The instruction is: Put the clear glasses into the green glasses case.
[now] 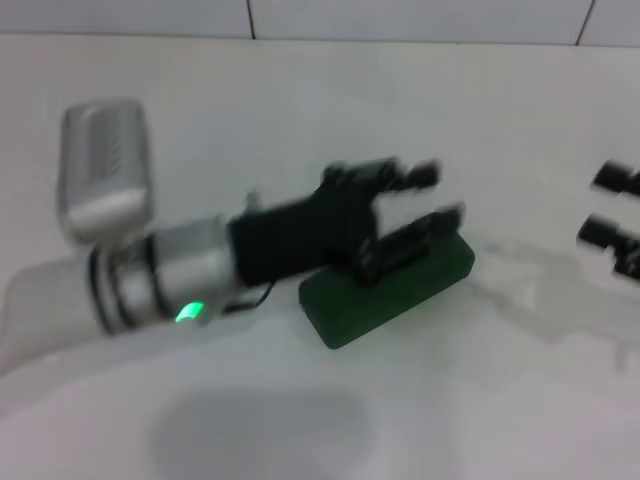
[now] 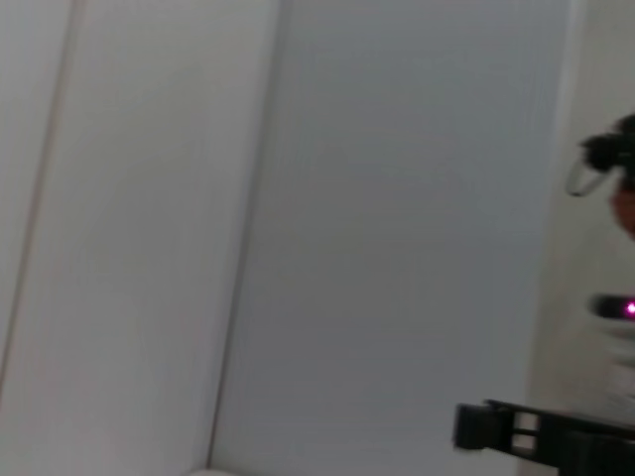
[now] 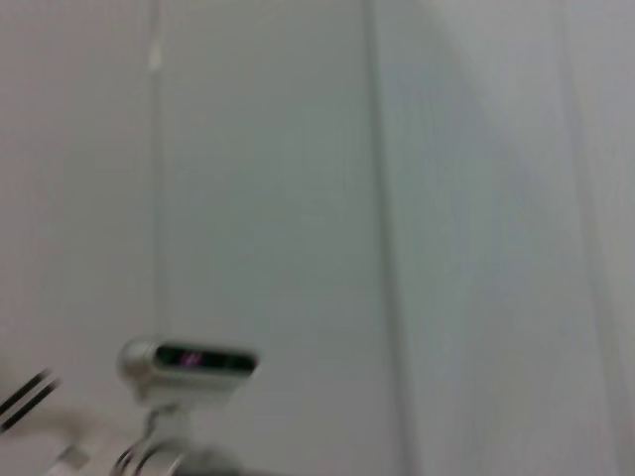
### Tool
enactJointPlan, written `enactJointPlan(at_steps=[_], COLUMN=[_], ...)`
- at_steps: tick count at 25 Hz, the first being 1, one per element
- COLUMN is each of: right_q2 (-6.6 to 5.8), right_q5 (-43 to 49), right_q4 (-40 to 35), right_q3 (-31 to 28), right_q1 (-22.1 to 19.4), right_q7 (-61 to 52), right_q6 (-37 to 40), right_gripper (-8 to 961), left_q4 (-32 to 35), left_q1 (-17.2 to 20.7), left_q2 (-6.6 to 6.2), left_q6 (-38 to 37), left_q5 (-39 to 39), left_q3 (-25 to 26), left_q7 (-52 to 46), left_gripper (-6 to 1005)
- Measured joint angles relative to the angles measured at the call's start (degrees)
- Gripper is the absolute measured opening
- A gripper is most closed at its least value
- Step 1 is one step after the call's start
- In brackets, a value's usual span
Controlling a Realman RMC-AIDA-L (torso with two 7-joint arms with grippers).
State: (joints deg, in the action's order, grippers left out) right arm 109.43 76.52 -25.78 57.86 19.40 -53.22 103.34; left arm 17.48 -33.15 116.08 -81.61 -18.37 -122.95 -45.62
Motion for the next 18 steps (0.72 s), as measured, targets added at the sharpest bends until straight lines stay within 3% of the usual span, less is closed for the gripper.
enactJointPlan(at_steps=[2, 6, 18], right_q2=[-0.65, -0.57, 0.09], right_q5=[4.4, 6.4, 8.0], right_q4=[0.2, -0.1, -0.7], right_q3=[-0.1, -0.6, 0.1], right_q1=[1.5, 1.6, 1.9], right_q7=[-1.8, -2.2, -2.5], right_q6=[0.1, -0.2, 0.2], right_gripper=[545, 545, 545], left_q4=[-1.6, -3.6, -5.1], left_q1=[2.1, 5.8, 6.6], left_q2=[-0.31, -0.8, -0.52], left_q6=[-2.6, -6.0, -7.4], left_q5=[-1.1, -1.3, -2.5], left_q3=[0.0, 0.0, -0.2], left_q7=[2.1, 4.5, 6.7], left_gripper=[501, 502, 504])
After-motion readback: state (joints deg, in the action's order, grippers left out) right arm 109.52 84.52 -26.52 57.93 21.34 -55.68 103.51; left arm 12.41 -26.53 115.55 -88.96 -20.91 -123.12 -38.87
